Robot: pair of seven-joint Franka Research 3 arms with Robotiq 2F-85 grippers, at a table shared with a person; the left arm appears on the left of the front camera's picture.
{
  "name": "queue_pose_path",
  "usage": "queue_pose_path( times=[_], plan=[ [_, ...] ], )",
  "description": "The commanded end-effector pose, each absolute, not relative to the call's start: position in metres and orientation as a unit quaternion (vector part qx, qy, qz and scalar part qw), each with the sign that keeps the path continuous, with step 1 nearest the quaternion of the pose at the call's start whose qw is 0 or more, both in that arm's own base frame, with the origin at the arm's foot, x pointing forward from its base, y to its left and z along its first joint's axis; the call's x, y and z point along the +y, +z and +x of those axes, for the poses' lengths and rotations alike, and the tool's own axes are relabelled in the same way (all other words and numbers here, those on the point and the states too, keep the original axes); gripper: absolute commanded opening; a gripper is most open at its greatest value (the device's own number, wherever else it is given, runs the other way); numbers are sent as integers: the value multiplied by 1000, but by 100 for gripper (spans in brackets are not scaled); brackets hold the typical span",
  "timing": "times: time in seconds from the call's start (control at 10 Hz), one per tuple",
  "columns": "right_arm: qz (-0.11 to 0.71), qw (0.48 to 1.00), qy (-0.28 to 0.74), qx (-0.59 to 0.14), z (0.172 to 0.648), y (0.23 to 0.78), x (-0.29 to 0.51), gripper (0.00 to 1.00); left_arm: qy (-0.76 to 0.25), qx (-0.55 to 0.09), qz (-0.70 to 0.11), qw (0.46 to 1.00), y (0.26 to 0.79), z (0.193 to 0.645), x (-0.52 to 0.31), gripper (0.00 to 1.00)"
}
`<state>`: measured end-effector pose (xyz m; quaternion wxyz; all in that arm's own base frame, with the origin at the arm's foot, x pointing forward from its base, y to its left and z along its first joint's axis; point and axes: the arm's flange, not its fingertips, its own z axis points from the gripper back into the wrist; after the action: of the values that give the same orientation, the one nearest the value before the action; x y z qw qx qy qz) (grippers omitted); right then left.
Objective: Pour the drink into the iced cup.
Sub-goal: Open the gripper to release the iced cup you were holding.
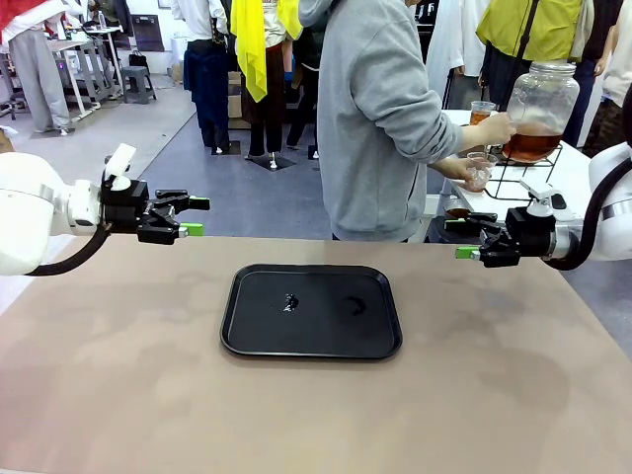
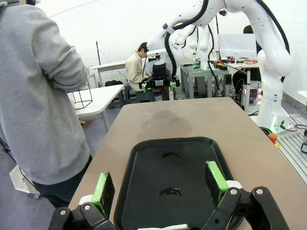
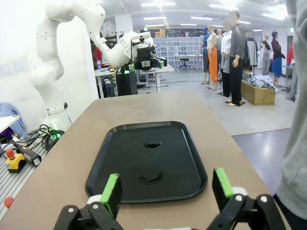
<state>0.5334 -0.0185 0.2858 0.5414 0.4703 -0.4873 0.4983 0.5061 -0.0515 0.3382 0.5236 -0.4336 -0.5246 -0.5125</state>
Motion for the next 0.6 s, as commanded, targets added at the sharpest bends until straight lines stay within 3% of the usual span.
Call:
queue_pose_path(
  times=[0.0, 0.5],
  plan=[
    [468, 544, 499, -486, 534, 288, -16, 100, -516, -522, -432, 524, 339, 505, -52, 100],
    [468, 544, 499, -486, 534, 288, -16, 100, -516, -522, -432, 524, 339, 505, -52, 100]
  ],
)
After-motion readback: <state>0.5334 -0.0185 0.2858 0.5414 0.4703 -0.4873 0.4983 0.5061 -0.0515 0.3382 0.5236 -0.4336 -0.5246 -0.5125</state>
